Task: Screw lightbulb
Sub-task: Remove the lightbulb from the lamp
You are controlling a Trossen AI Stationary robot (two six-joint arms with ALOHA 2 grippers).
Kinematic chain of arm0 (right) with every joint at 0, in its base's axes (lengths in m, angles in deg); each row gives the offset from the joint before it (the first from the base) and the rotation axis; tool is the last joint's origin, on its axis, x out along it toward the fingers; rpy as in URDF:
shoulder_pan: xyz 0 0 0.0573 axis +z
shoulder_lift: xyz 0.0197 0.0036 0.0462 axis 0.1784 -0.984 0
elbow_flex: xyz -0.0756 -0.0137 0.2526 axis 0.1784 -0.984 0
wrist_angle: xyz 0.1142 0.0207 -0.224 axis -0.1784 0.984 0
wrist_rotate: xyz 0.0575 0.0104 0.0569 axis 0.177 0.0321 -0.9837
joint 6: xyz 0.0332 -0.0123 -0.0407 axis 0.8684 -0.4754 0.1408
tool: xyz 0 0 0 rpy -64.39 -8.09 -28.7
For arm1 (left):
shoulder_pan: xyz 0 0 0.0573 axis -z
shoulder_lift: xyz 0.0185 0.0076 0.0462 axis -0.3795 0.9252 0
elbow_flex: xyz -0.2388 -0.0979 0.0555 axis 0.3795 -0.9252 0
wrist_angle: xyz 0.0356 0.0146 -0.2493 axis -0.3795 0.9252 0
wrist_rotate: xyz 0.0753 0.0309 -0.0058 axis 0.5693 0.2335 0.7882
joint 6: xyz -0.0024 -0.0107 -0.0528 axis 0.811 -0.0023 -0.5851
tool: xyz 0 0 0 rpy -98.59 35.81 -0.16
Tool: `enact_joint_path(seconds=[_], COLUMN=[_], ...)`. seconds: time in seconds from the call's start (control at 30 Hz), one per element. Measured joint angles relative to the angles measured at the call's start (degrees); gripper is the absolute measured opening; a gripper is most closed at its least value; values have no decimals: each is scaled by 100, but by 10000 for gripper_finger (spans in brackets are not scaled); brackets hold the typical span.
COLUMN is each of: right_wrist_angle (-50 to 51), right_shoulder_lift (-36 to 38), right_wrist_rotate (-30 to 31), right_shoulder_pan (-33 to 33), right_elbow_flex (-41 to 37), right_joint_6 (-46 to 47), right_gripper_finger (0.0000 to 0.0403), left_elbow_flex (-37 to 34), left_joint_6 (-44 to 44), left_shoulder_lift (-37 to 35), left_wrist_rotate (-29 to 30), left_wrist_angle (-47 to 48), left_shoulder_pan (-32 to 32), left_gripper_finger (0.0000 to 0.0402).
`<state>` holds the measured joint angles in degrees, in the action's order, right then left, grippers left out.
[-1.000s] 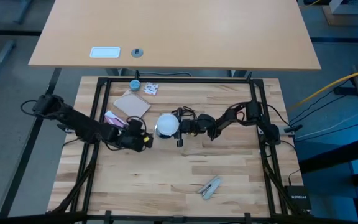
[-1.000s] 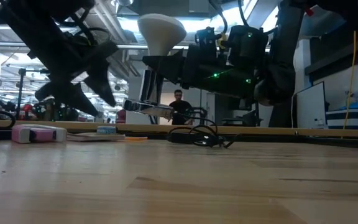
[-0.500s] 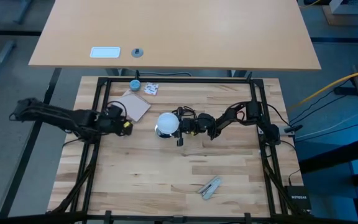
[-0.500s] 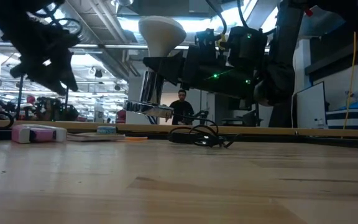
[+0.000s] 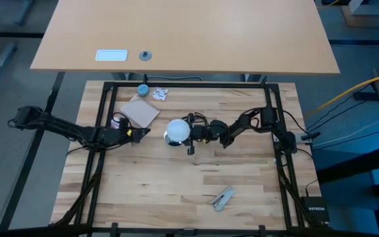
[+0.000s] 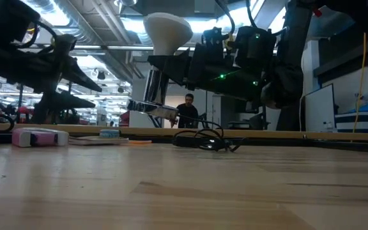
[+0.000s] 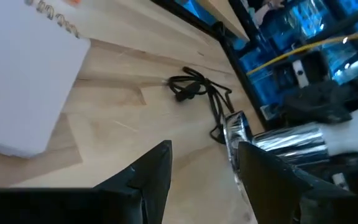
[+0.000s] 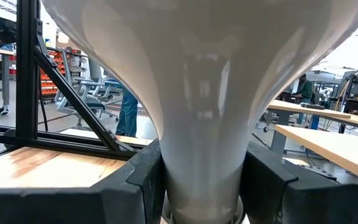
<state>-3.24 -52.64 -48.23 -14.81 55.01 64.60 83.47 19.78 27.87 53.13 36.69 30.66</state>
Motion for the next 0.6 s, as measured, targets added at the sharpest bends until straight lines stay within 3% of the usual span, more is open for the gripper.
enact_joint_path(seconds=[0.37, 0.6], right_wrist_angle=[0, 0], right_shoulder_lift=[0, 0], right_wrist_rotate=[2, 2], right_shoulder_pan=[0, 0], right_elbow_flex=[4, 4], right_joint_6=[0, 0], right_gripper_finger=[166, 166], left_elbow_flex=[7, 7], left_joint_6=[-68, -494], left_shoulder_lift=[35, 445], left_wrist_rotate=[-511, -606], left_wrist_angle=[-592, -723], left_shoulder_pan=[0, 62], left_gripper_finger=[169, 168])
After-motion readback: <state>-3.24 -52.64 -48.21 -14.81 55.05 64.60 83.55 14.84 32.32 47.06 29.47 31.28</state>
